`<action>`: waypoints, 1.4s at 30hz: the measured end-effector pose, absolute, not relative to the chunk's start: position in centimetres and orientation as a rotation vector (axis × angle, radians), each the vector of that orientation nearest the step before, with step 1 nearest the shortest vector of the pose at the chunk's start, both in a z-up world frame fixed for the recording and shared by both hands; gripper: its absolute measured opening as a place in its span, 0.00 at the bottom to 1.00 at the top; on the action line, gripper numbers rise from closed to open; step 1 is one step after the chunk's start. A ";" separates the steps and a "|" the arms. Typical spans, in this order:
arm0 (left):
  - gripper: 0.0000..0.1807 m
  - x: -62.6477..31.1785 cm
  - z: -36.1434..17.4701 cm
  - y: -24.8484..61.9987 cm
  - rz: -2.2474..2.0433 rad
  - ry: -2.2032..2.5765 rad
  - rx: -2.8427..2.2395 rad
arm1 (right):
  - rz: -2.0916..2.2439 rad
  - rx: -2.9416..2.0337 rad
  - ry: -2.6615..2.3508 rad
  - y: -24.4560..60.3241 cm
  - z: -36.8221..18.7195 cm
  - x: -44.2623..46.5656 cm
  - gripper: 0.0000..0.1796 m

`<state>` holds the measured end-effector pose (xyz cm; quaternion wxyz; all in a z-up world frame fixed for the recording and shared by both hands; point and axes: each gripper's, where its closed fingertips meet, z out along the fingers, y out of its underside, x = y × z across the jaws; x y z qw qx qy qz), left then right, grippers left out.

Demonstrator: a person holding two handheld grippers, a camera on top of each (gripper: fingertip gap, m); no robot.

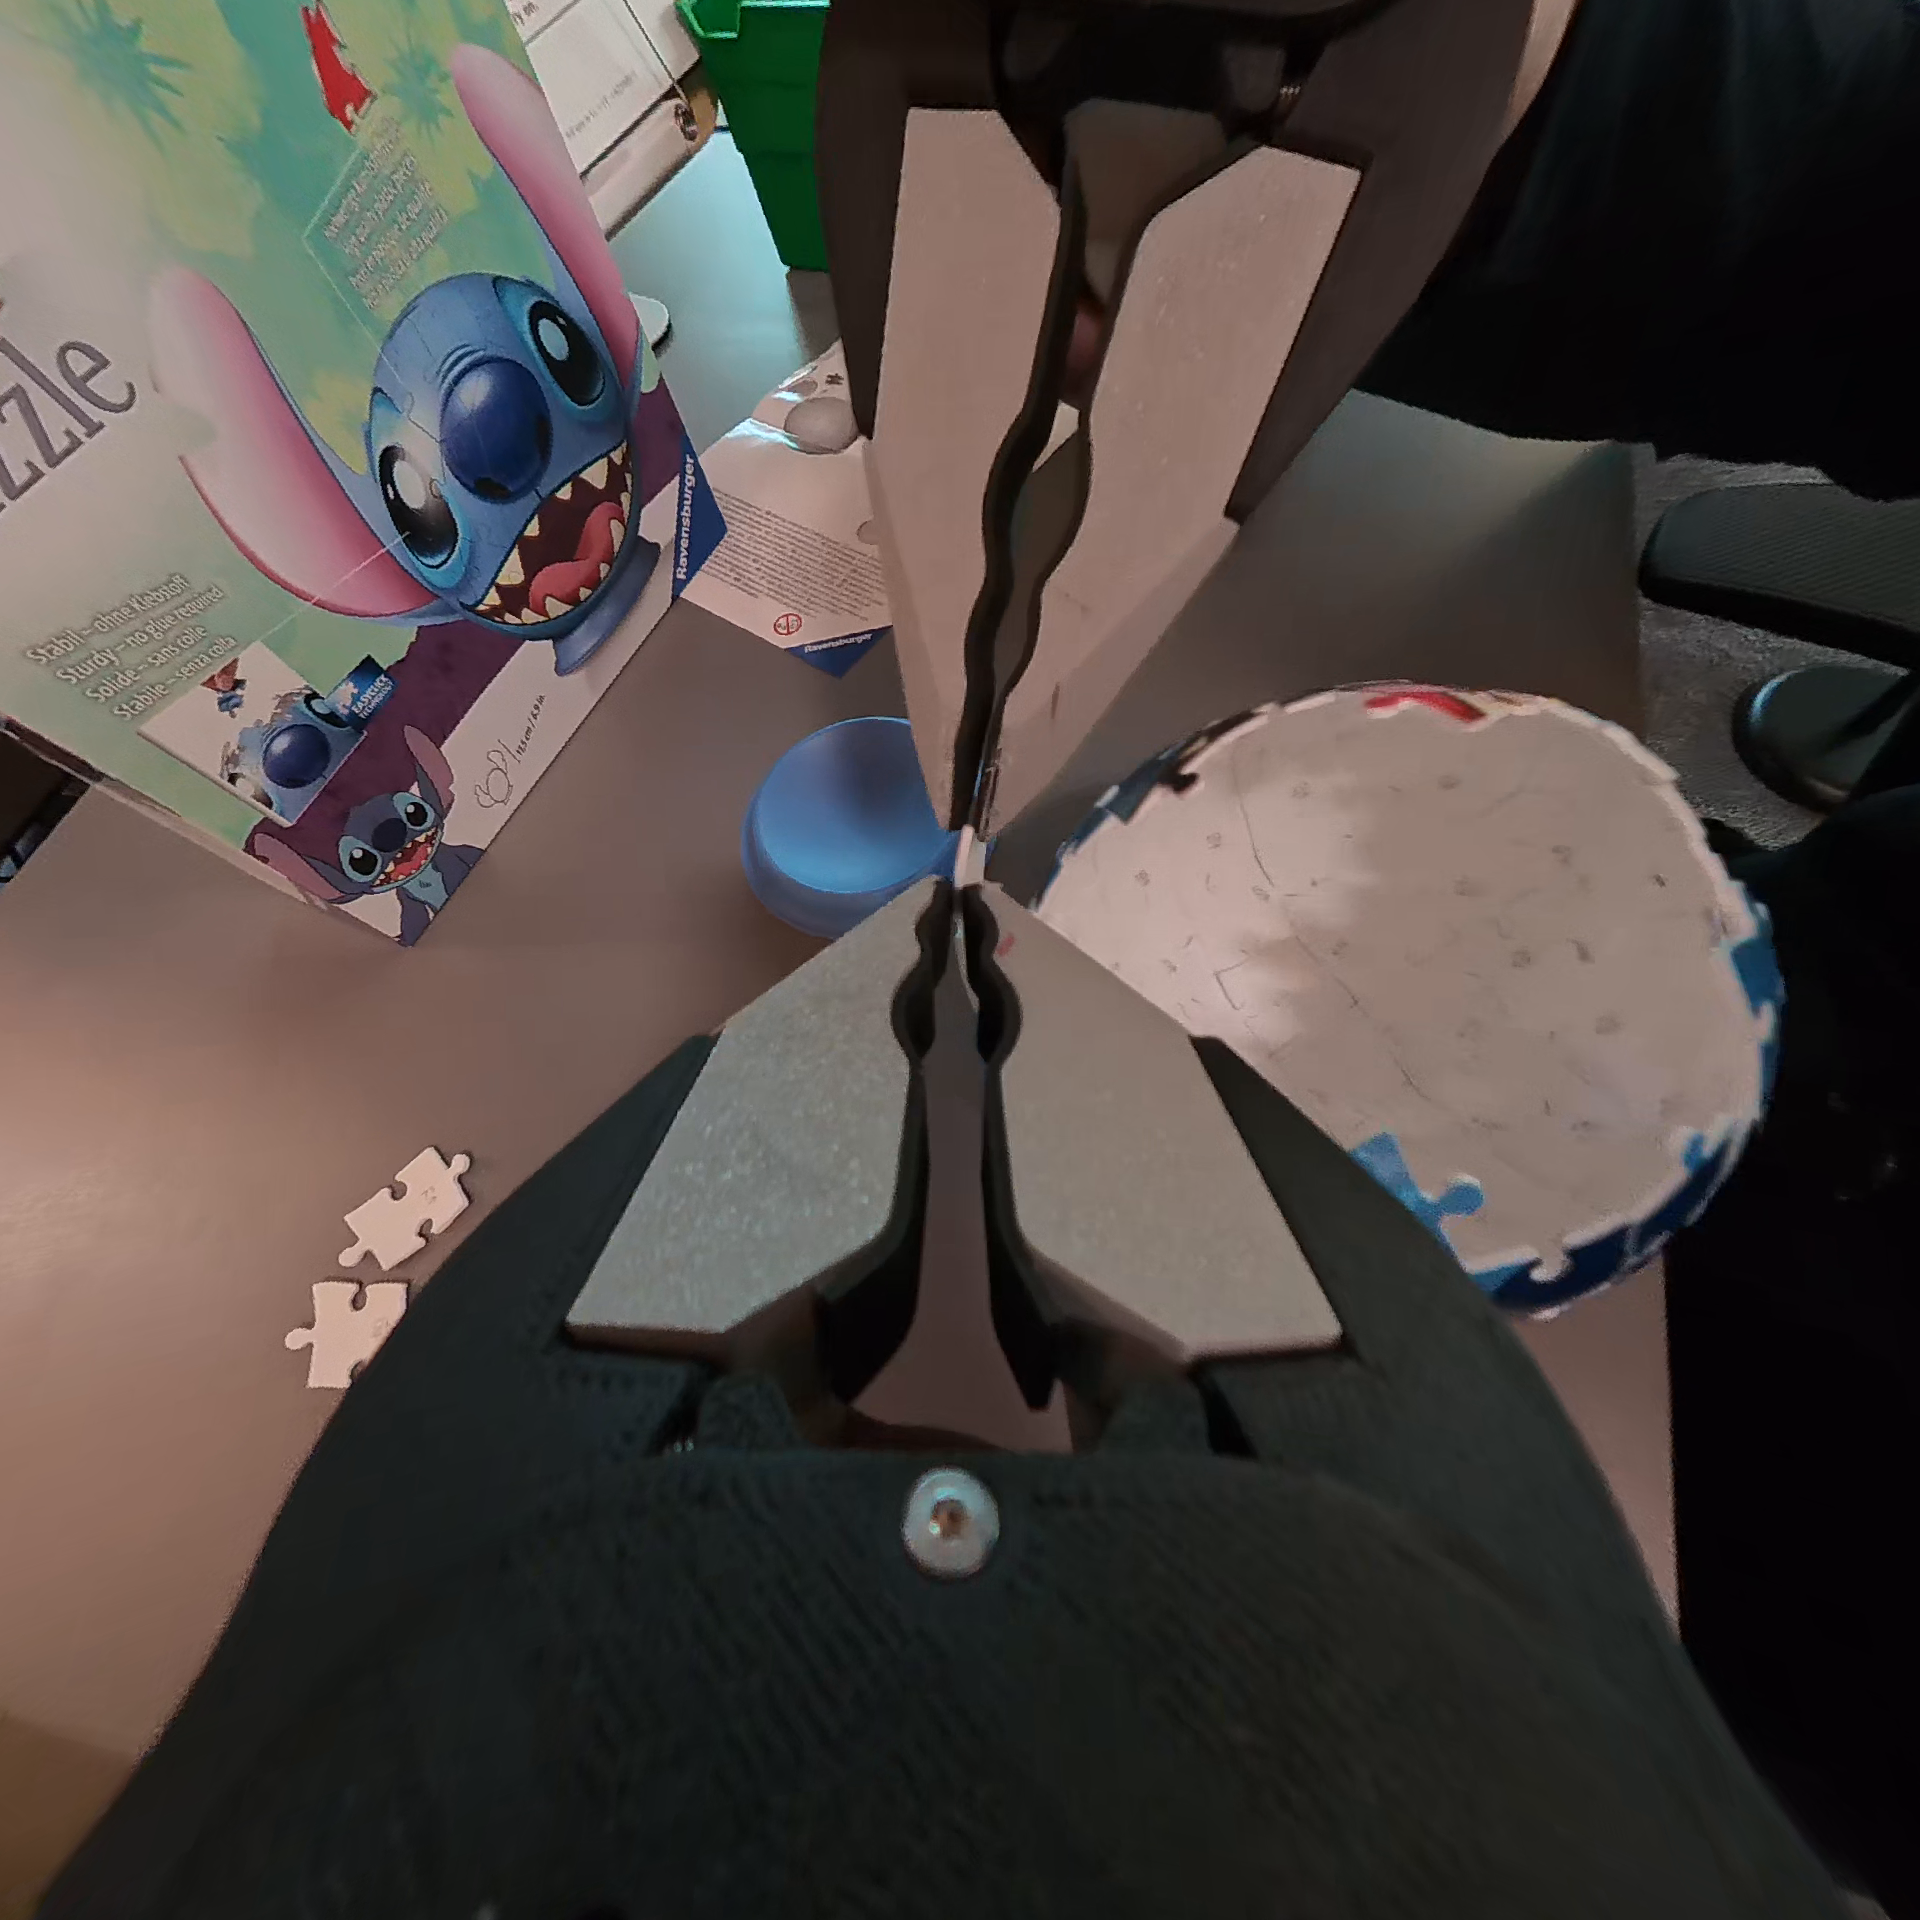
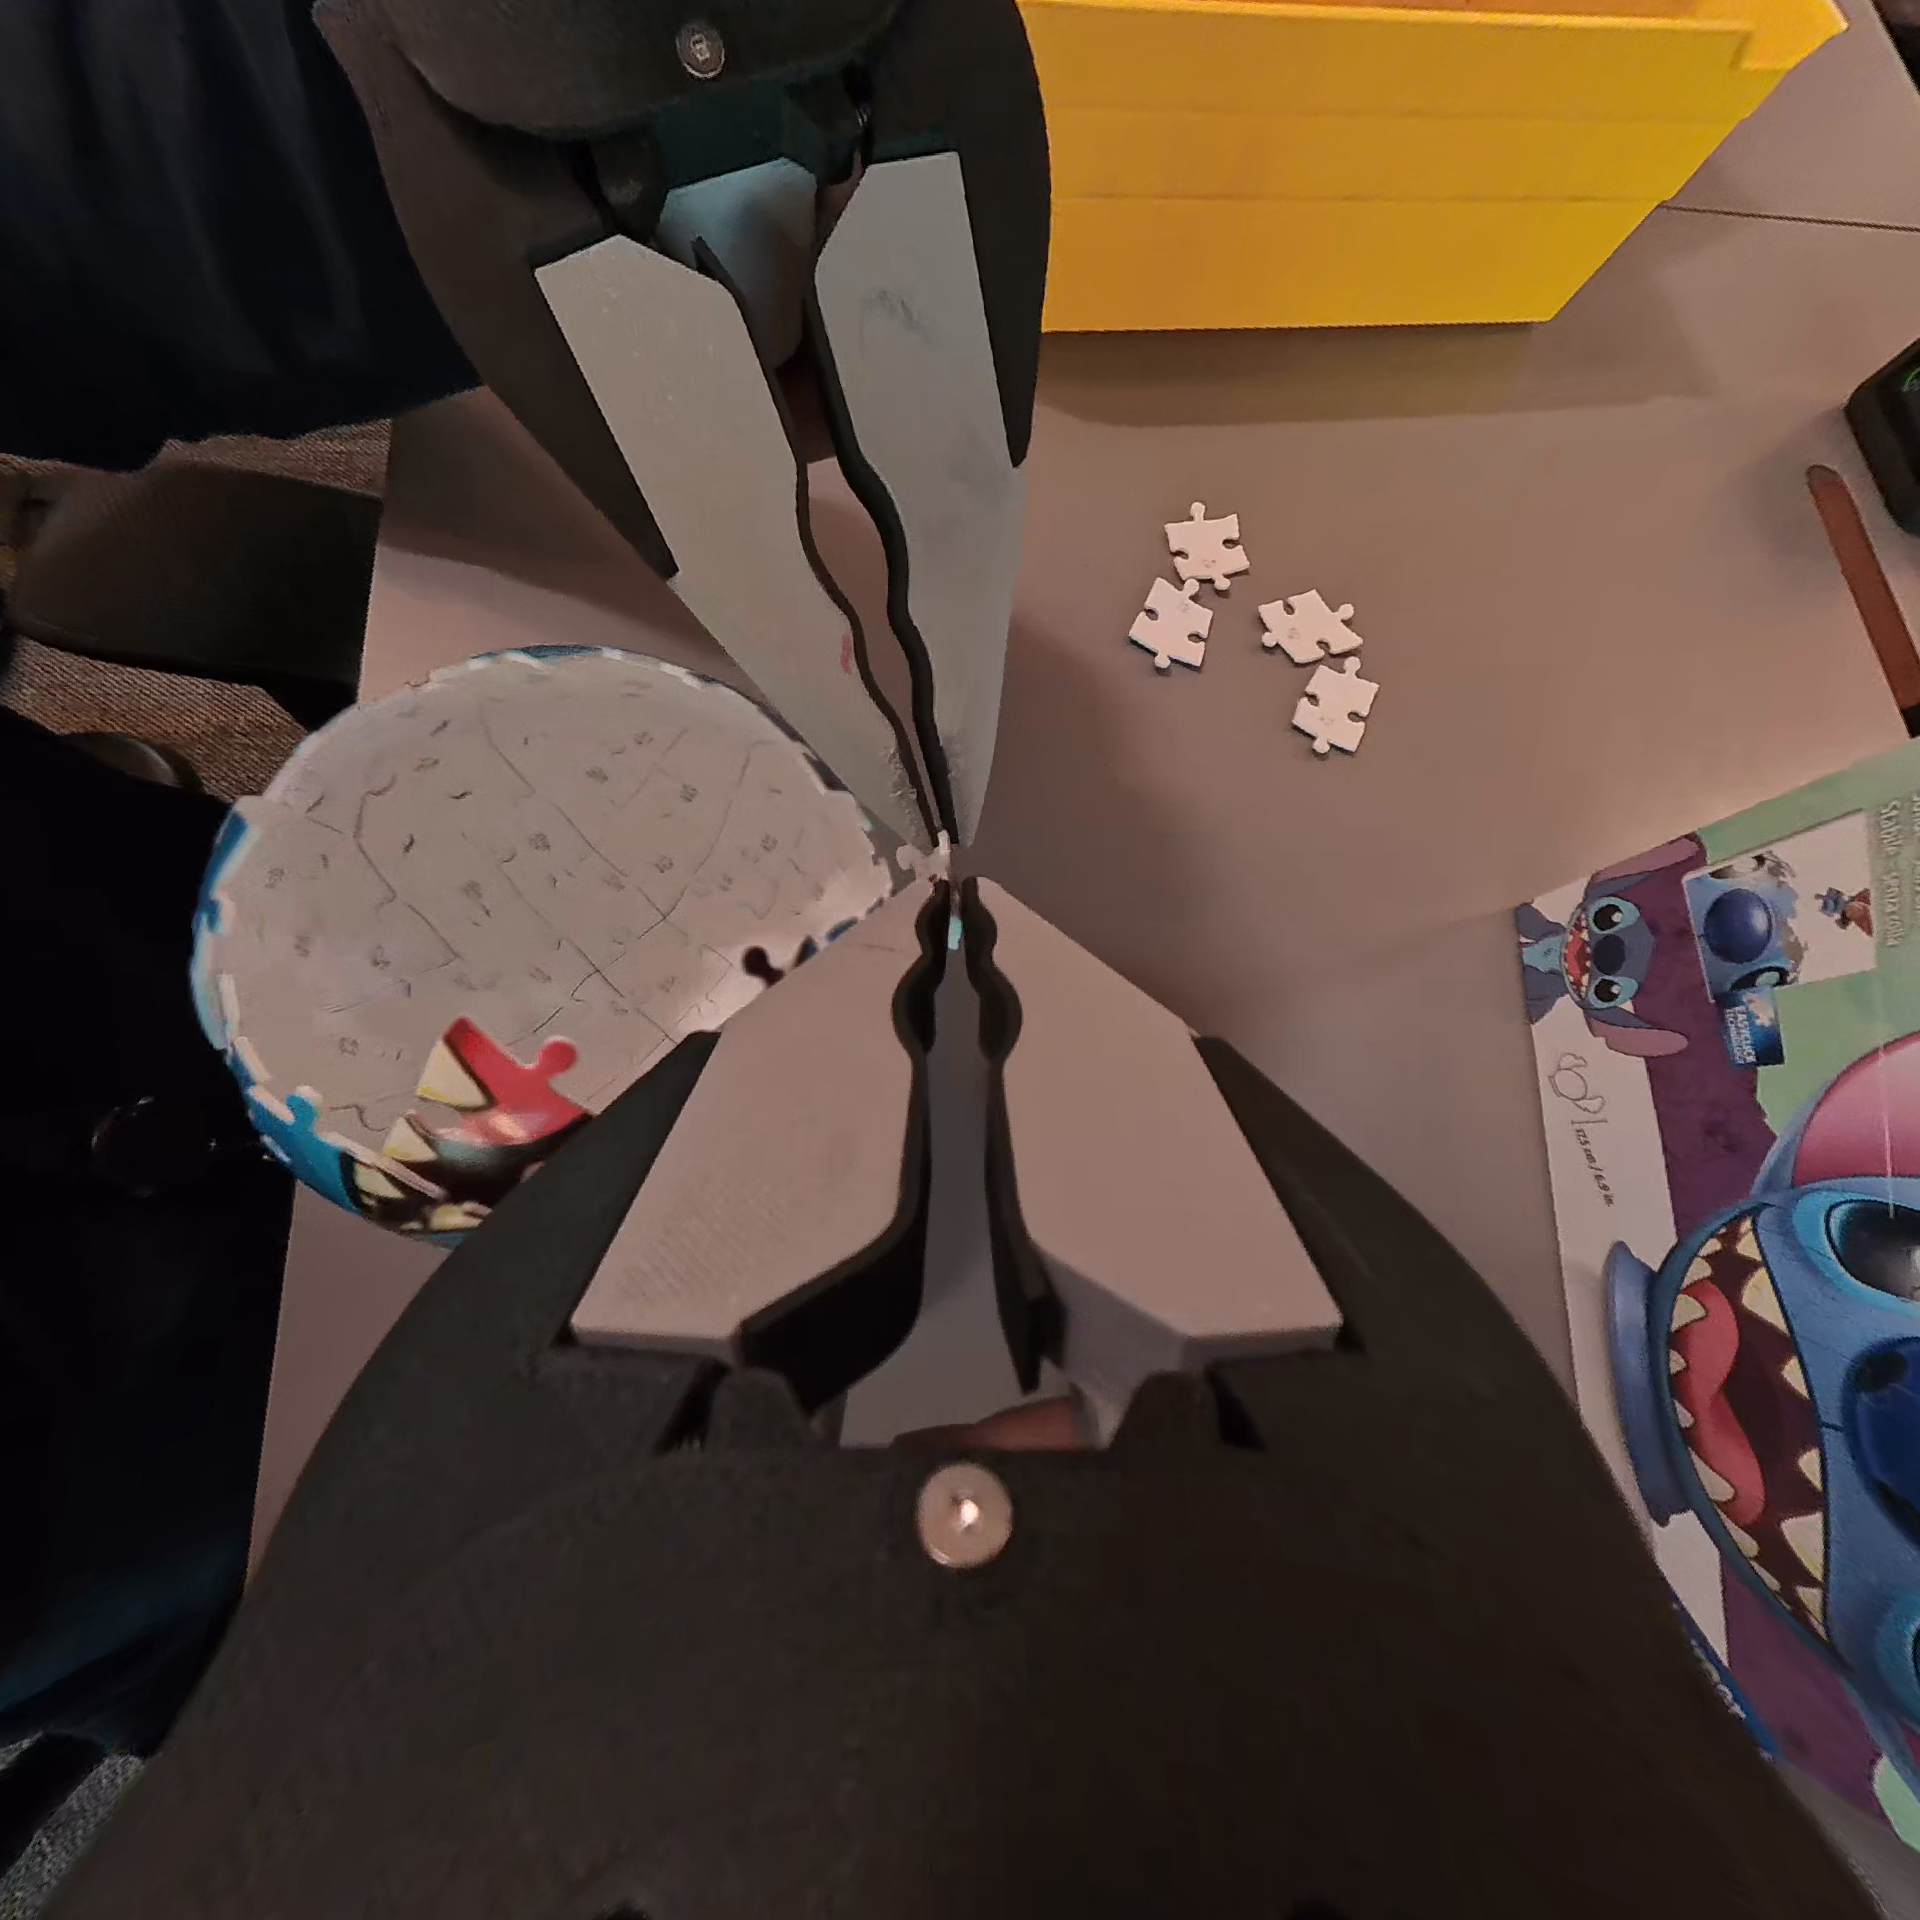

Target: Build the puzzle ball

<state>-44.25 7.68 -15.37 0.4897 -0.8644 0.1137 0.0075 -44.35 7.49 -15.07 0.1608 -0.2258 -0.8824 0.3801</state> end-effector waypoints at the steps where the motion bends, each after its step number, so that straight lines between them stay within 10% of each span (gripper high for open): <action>1: 0.00 -44.2 -15.3 7.7 0.014 0.273 -2.095 | 1.094 -0.645 -2.518 7.5 -15.0 -44.3 0.00; 21: 0.13 -42.5 -8.0 2.5 0.300 0.104 -1.876 | 1.029 -0.670 -2.217 11.2 -10.0 -41.1 0.00; 38: 0.41 -39.2 -16.2 -1.4 -0.081 0.200 -1.871 | 1.233 -1.500 -2.410 22.5 -23.1 -37.3 0.00; 42: 0.48 -38.6 -17.5 -0.6 0.057 0.225 -1.923 | 1.156 -1.295 -2.426 22.5 -23.0 -37.2 0.17</action>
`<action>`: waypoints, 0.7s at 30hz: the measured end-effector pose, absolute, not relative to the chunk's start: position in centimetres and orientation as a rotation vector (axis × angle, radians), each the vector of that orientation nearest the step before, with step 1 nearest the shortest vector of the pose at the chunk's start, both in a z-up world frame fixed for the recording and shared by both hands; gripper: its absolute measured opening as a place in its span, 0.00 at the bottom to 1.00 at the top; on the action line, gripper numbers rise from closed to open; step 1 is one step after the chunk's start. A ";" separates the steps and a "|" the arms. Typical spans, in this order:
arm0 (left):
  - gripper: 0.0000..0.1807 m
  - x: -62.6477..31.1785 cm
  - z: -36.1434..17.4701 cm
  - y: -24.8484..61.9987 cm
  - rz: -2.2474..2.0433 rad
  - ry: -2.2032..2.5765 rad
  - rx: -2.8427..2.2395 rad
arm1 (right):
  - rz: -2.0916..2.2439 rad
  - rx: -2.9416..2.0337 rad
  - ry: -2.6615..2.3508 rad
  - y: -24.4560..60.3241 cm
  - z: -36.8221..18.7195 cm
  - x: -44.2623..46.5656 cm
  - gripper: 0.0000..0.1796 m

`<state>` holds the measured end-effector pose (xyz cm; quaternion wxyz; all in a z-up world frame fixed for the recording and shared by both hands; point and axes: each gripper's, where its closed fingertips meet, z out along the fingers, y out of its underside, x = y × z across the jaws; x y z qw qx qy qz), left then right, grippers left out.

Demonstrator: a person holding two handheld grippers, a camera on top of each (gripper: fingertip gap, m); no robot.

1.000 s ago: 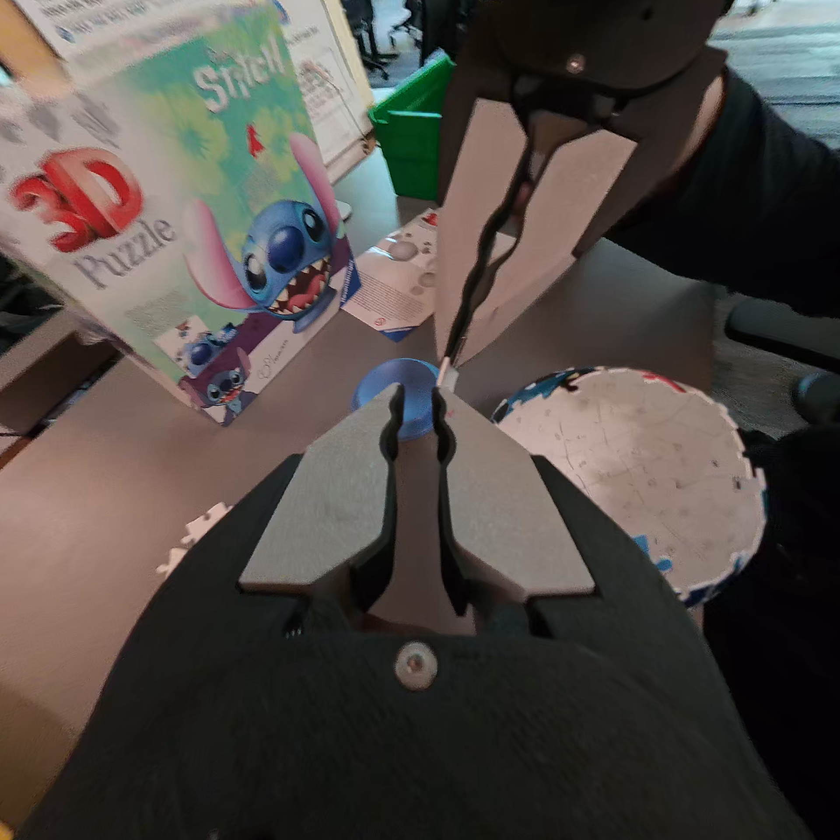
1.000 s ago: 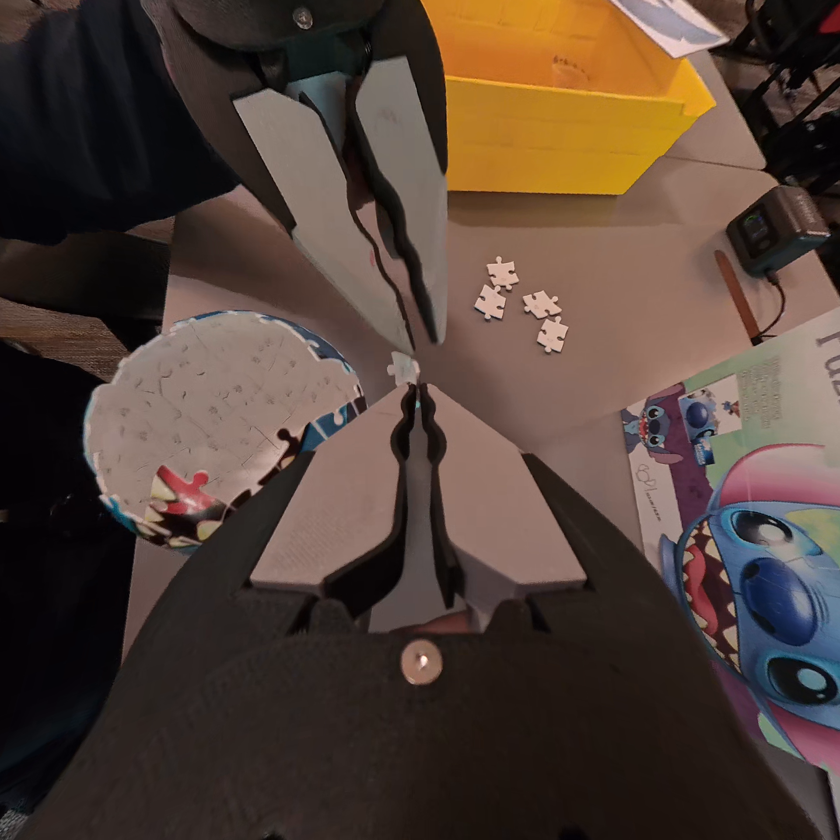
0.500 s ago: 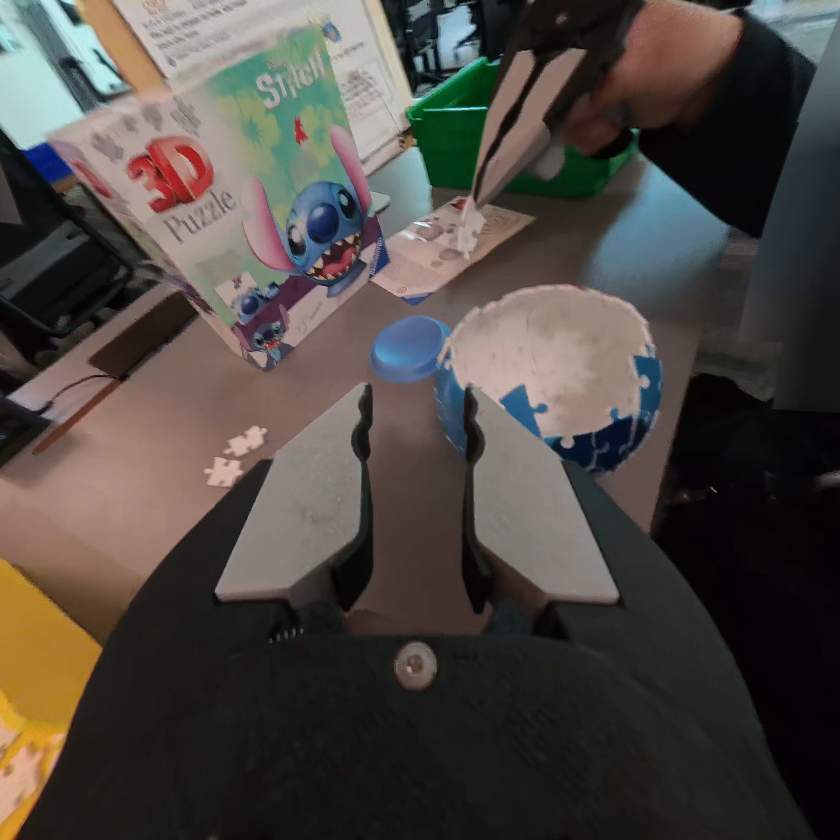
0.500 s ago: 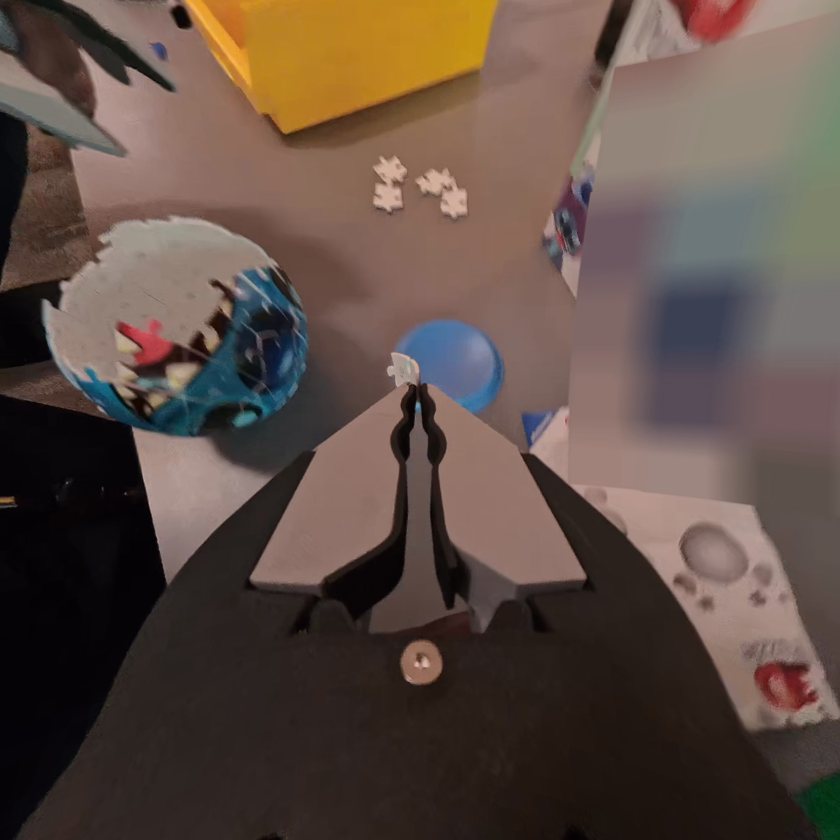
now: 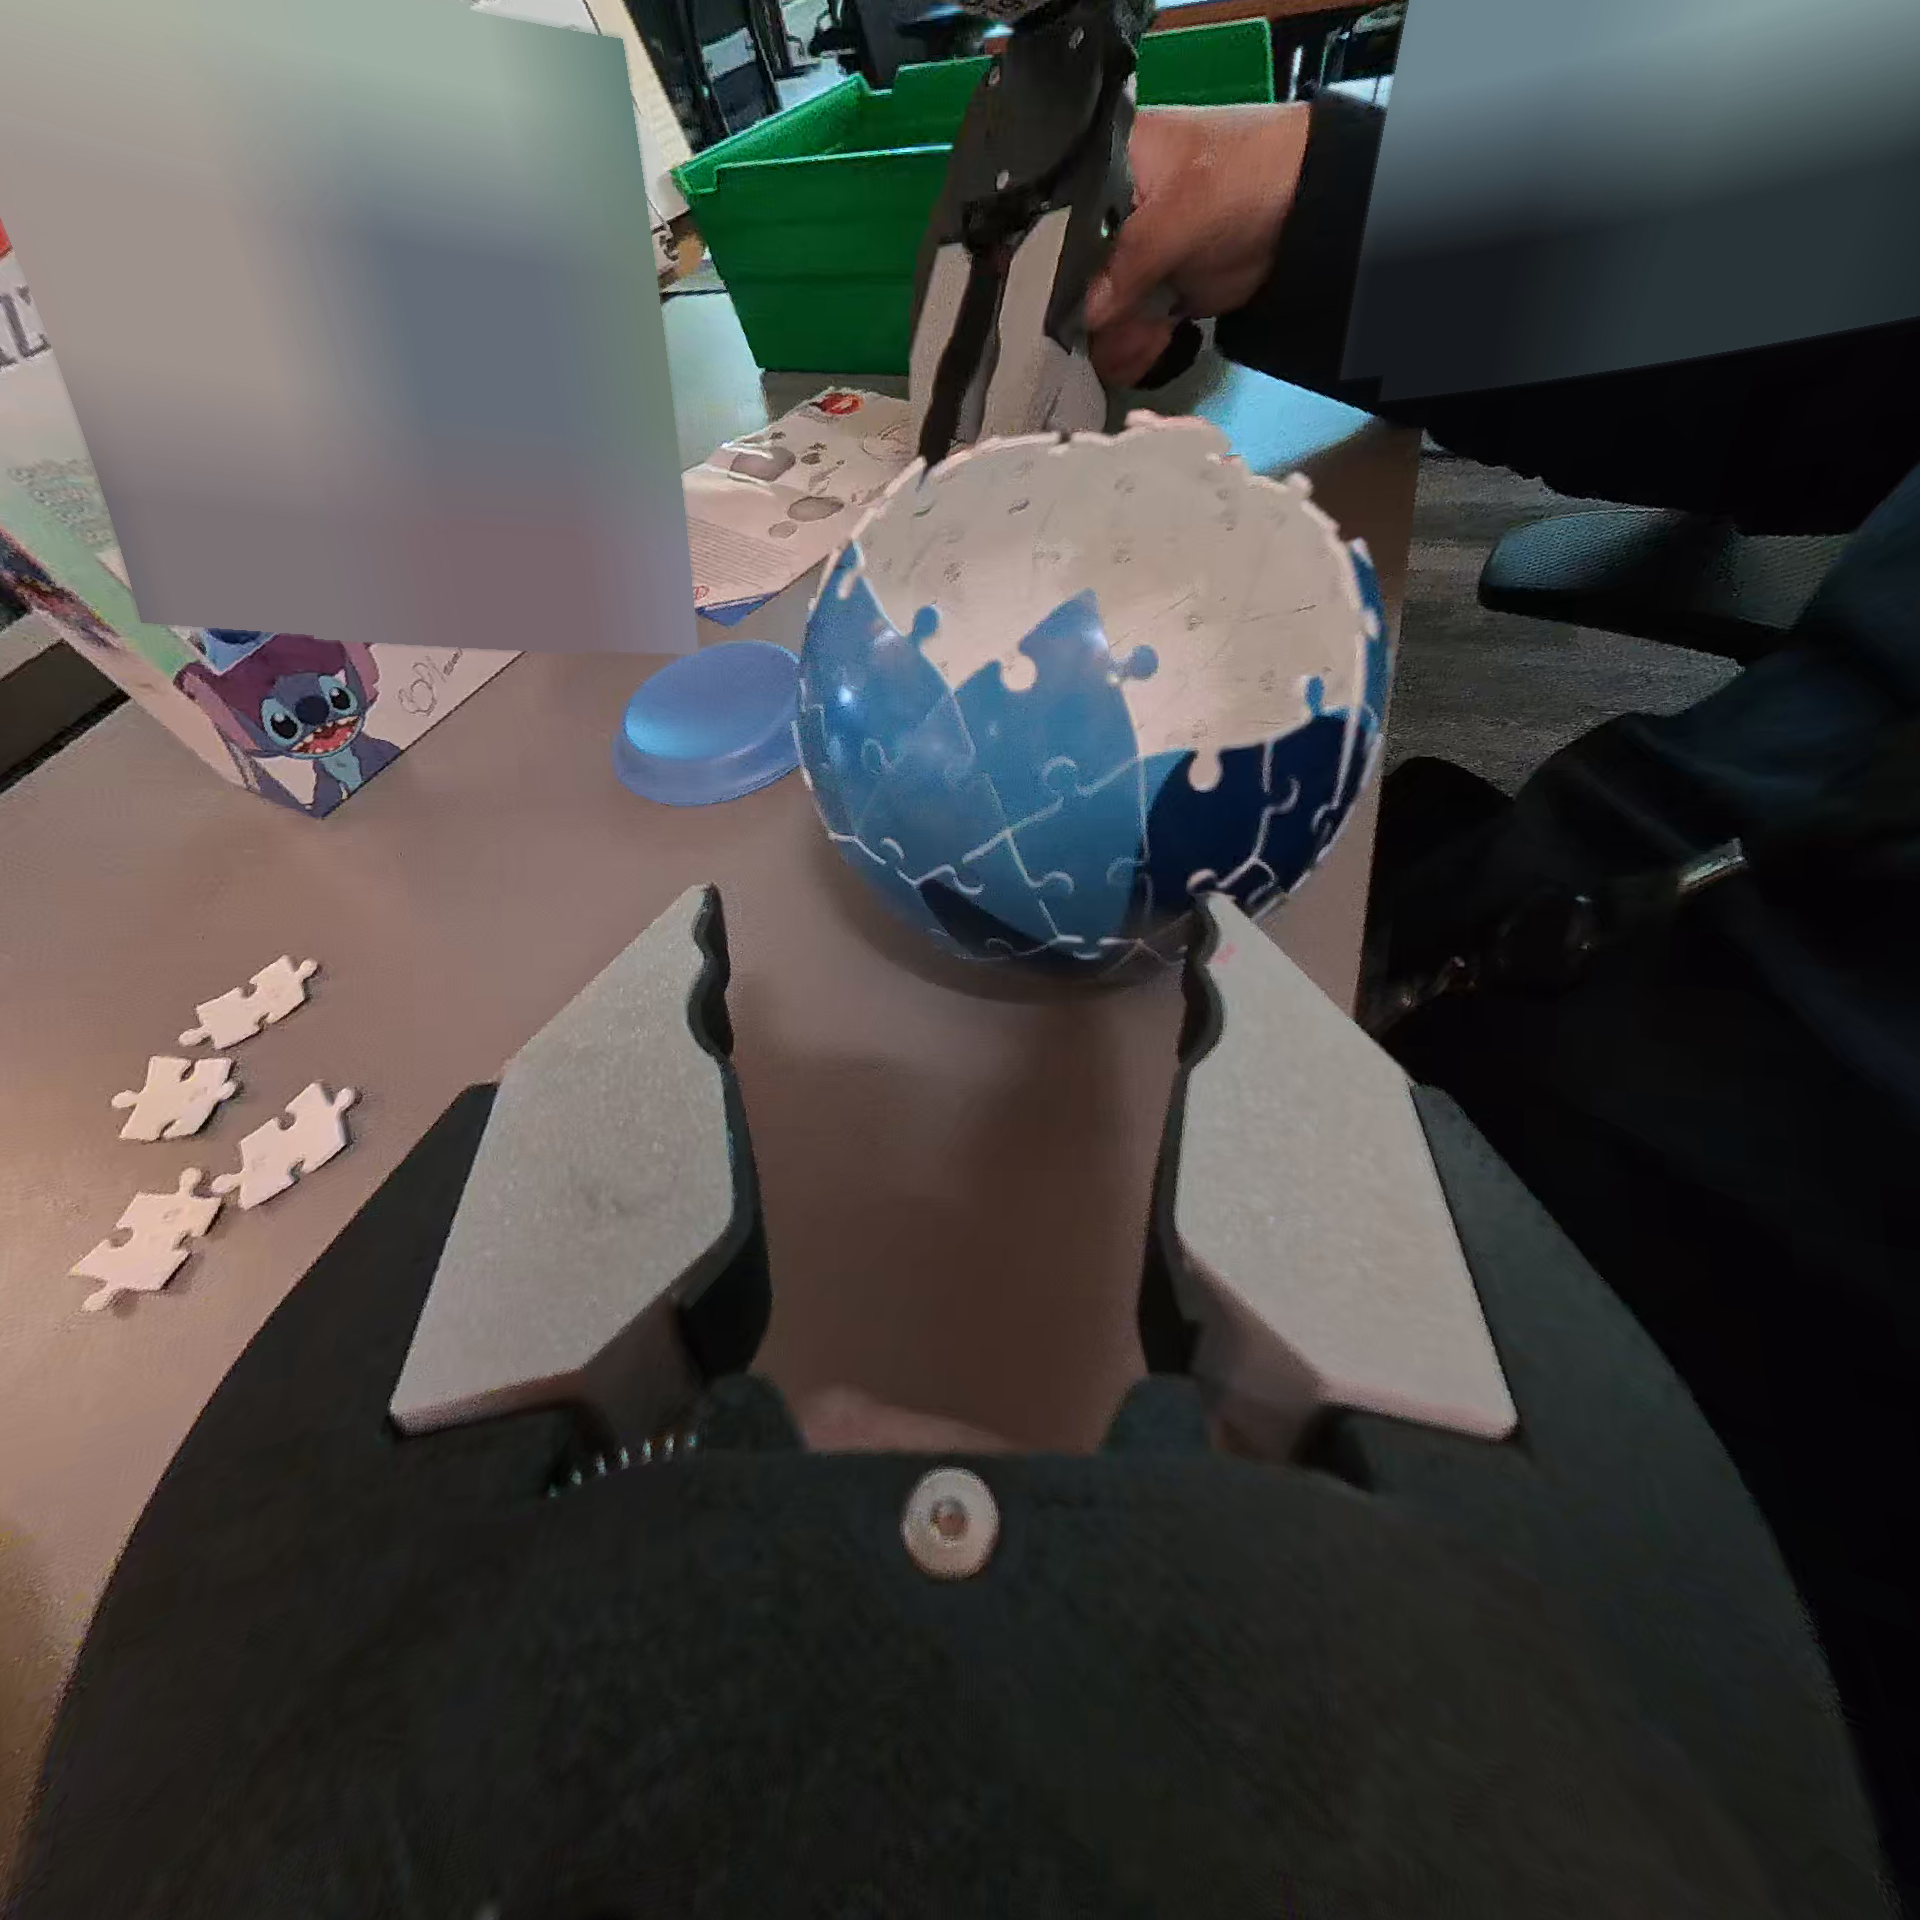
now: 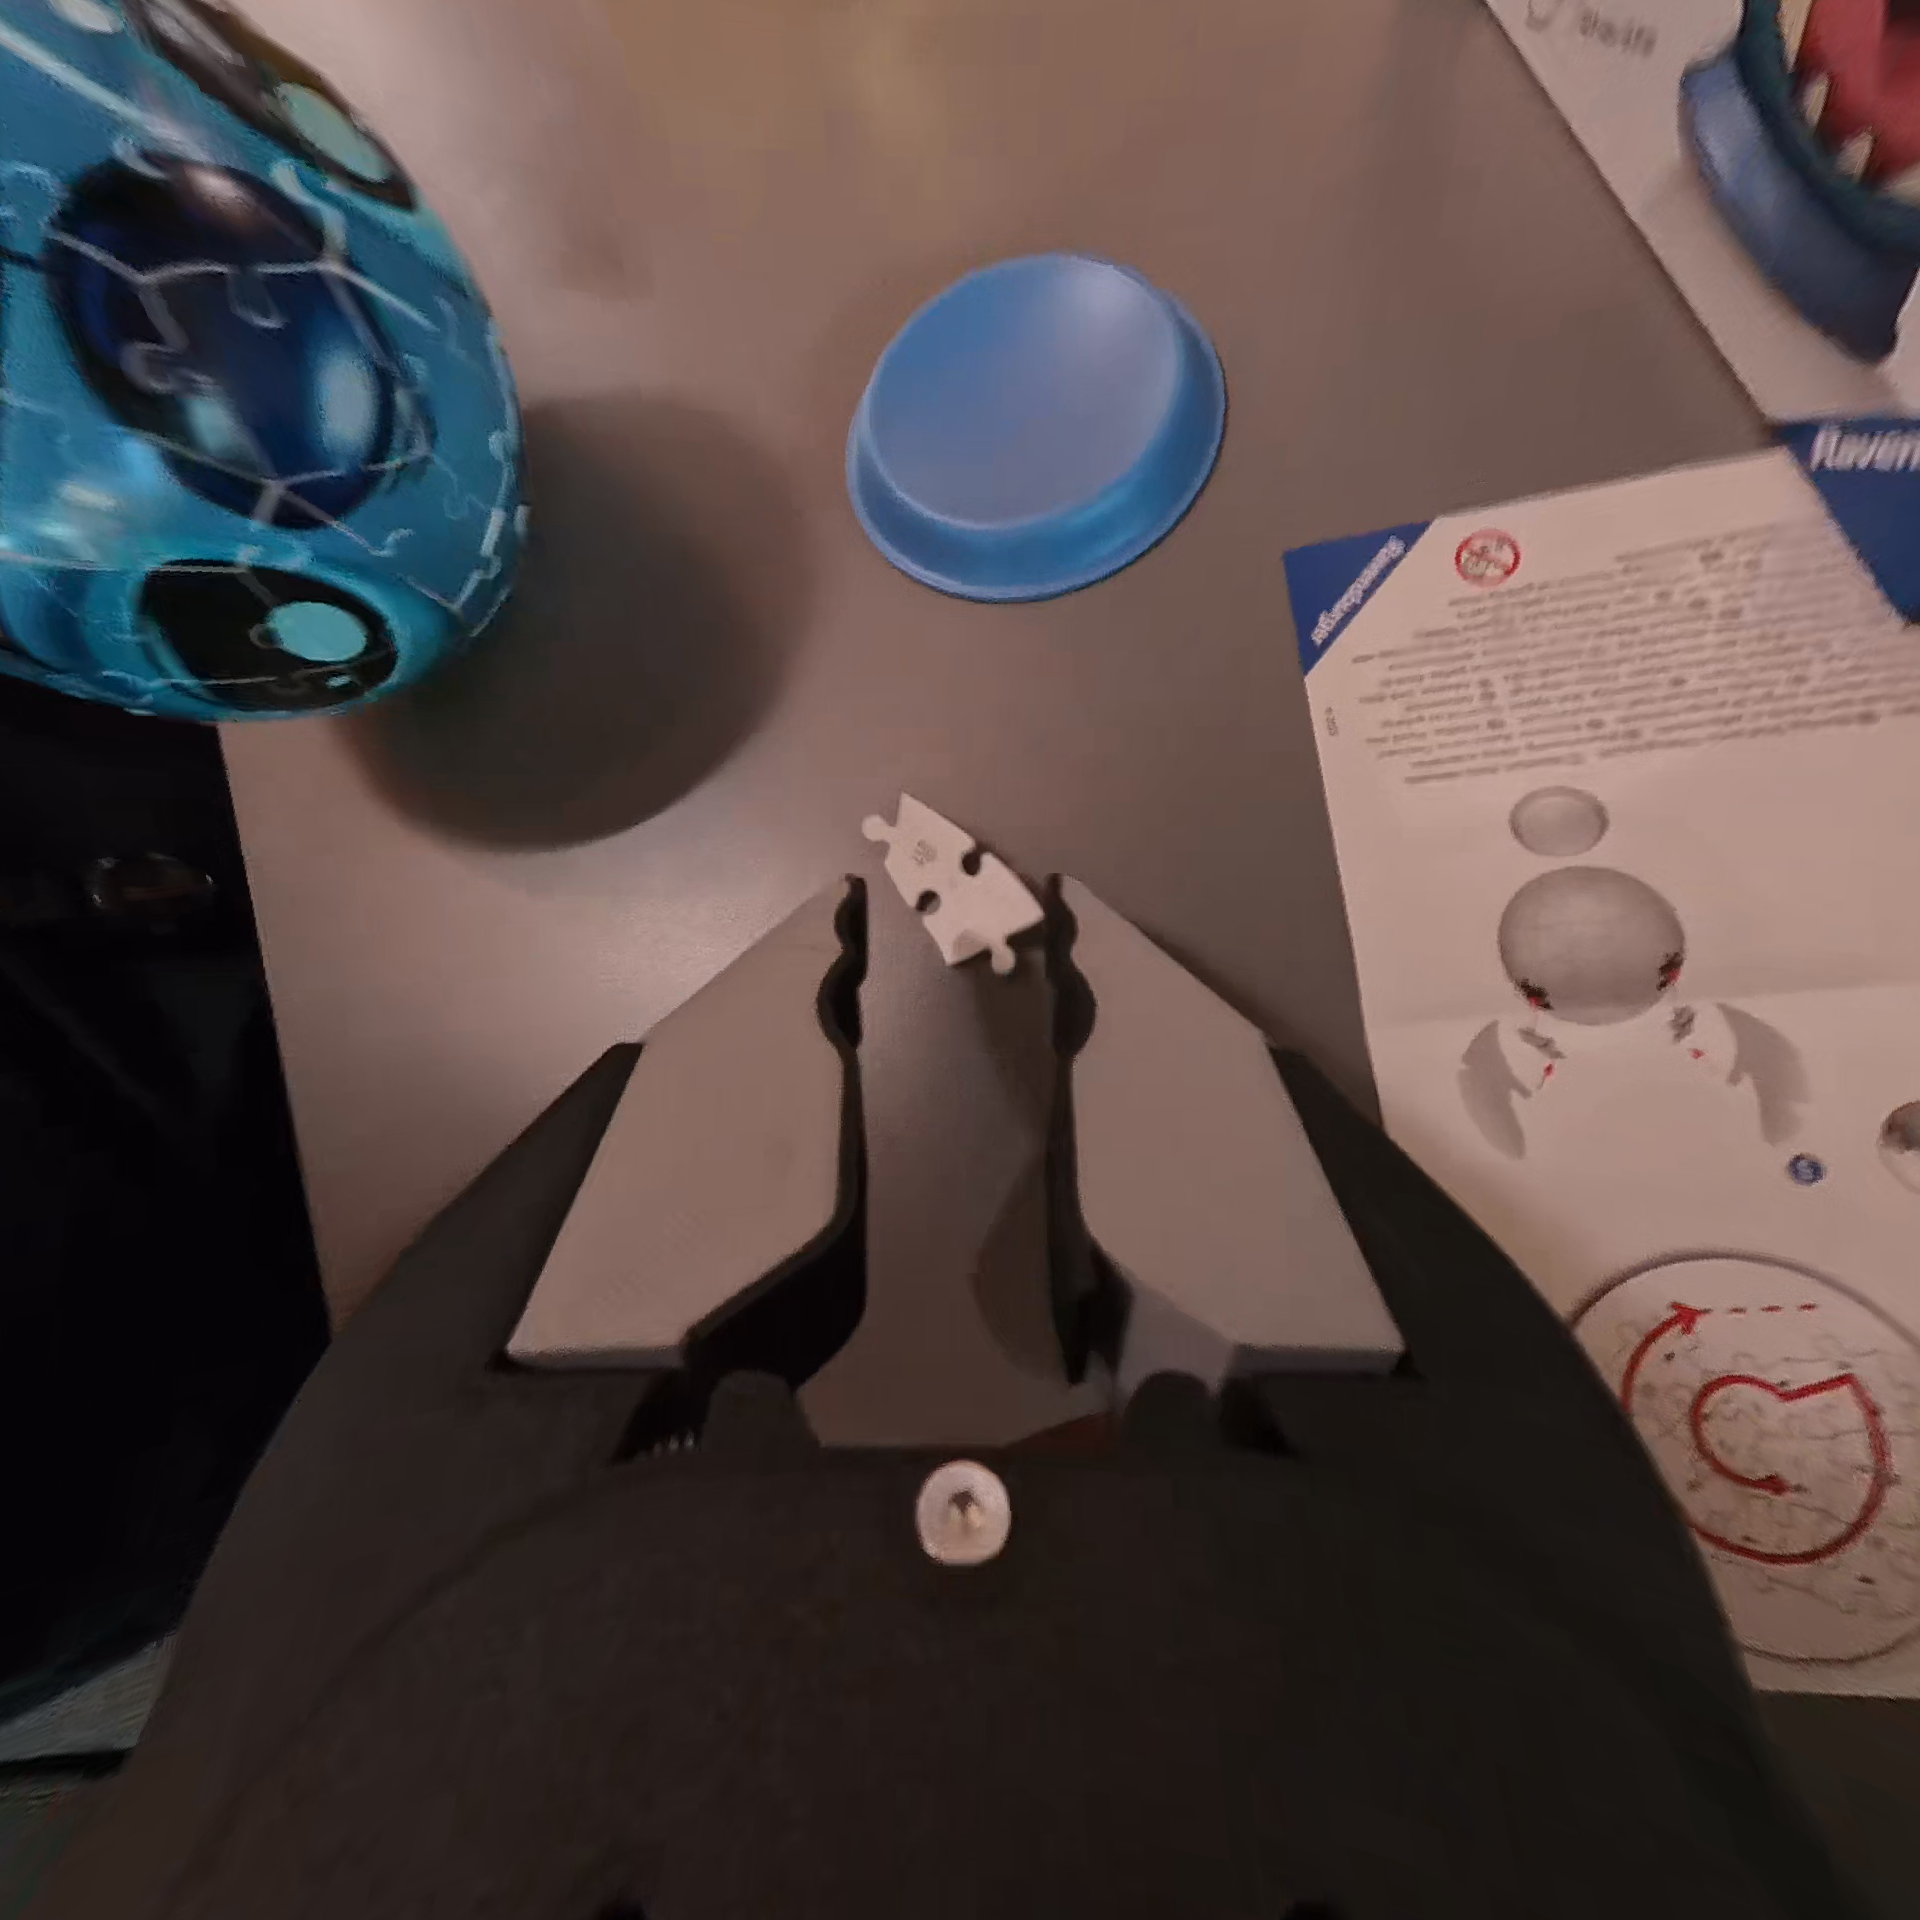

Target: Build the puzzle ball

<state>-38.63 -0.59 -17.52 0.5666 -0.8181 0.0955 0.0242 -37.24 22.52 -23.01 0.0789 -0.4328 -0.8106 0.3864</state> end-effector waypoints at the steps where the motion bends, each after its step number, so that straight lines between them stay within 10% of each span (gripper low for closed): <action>1: 0.48 -38.2 -17.6 -0.4 0.055 0.233 -1.924 | 1.155 -1.234 -2.415 22.4 -22.6 -37.2 0.22; 13: 0.54 -35.3 -19.6 0.3 0.123 0.274 -2.012 | 1.210 -0.395 -2.542 12.1 -21.6 -34.6 0.60; 21: 0.52 -35.7 -20.1 1.2 0.180 0.224 -1.991 | 1.230 -0.220 -2.605 9.6 -21.5 -34.8 0.47</action>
